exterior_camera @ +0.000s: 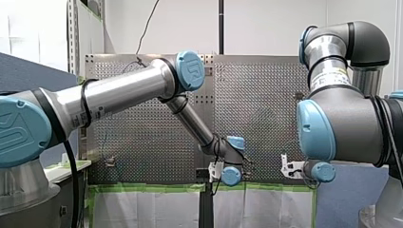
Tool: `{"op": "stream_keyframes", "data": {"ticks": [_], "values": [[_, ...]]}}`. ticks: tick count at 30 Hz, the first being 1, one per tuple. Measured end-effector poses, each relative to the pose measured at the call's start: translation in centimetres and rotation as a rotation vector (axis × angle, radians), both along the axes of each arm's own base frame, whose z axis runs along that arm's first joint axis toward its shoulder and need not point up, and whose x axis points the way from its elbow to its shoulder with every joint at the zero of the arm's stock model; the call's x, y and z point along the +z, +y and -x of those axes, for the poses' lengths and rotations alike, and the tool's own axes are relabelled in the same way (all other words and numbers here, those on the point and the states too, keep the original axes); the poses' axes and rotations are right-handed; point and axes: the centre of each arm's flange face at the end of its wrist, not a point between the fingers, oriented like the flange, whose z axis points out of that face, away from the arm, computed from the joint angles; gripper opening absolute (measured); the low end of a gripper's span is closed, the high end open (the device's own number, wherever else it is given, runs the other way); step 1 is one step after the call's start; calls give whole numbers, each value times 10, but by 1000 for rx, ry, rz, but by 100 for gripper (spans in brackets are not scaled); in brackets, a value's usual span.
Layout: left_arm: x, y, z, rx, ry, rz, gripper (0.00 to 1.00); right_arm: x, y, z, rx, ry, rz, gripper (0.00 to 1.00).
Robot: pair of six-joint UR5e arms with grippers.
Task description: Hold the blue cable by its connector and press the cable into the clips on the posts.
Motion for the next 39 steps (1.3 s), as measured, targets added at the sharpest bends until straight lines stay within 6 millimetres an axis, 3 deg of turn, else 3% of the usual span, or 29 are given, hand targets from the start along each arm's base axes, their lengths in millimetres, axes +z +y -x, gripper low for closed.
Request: {"op": "stream_keyframes", "data": {"ticks": [4, 13, 30, 39], "values": [[-9, -6, -3, -5, 12, 7, 0, 2, -5, 1, 0, -5, 5, 0], [8, -18, -20, 1, -1, 24, 0, 5, -12, 0, 8, -15, 11, 0], [14, -17, 2, 74, 29, -82, 0, 2, -6, 11, 11, 71, -47, 0], [18, -15, 3, 97, 33, -86, 0, 22, -5, 18, 8, 54, -35, 0]]}}
